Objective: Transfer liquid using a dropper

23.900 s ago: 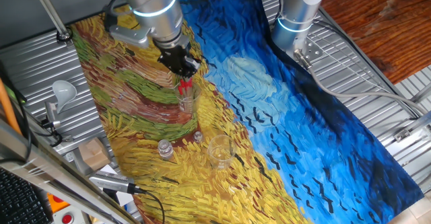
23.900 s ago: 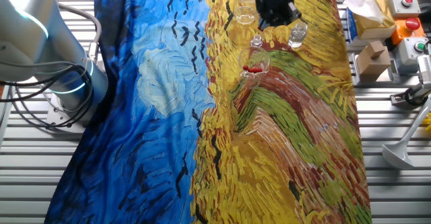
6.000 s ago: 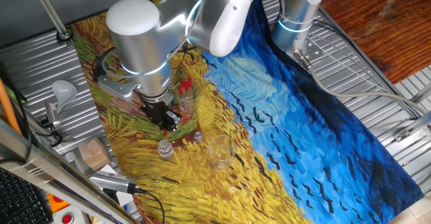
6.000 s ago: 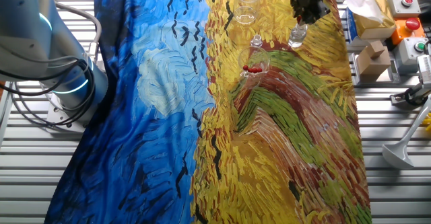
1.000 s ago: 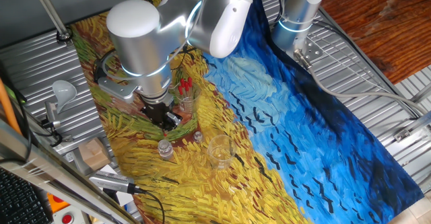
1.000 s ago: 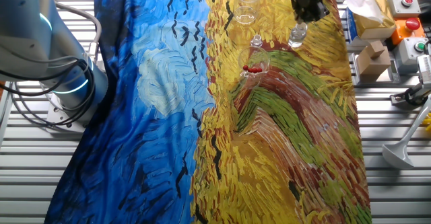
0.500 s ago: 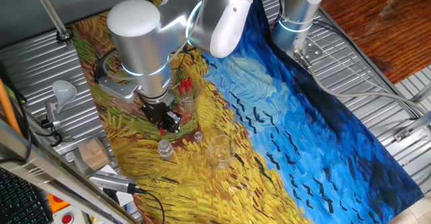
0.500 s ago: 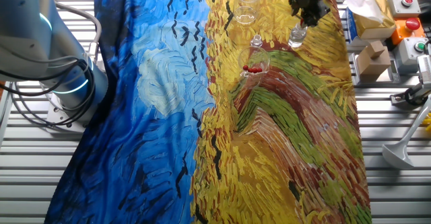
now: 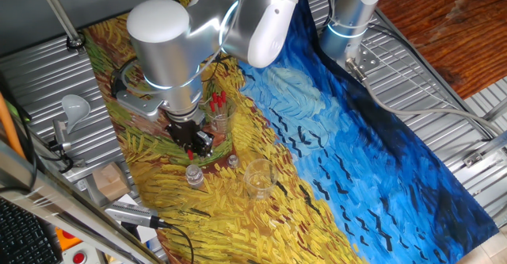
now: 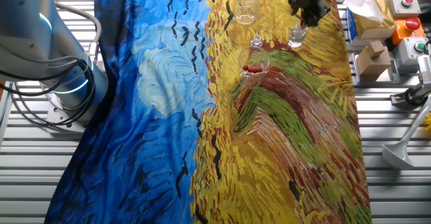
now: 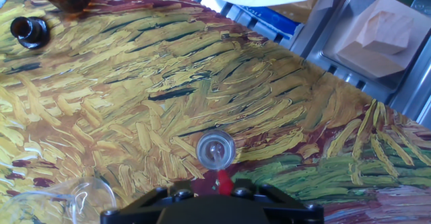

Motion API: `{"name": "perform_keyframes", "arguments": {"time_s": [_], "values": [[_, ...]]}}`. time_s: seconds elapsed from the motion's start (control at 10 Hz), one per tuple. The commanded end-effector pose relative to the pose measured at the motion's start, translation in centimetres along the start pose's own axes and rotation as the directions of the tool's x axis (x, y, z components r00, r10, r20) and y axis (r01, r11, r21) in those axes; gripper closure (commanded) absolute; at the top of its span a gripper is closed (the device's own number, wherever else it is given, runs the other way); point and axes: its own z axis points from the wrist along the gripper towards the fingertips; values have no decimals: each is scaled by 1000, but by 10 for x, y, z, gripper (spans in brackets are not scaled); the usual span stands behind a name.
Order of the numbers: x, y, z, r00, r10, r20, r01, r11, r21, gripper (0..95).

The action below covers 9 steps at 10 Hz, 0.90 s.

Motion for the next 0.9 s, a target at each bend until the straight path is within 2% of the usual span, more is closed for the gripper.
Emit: {"name": "perform_keyframes", "arguments": {"time_s": [0.1, 0.2, 0.3, 0.9], "values": [[0, 0, 5, 1000, 0, 7, 0, 1000, 3, 570], [0, 0, 6, 1000, -3, 10, 2, 1000, 4, 570], [1, 0, 7, 1000, -3, 10, 3, 1000, 5, 760], [1, 1, 10, 1000, -3, 18, 3, 1000, 6, 760]]}}
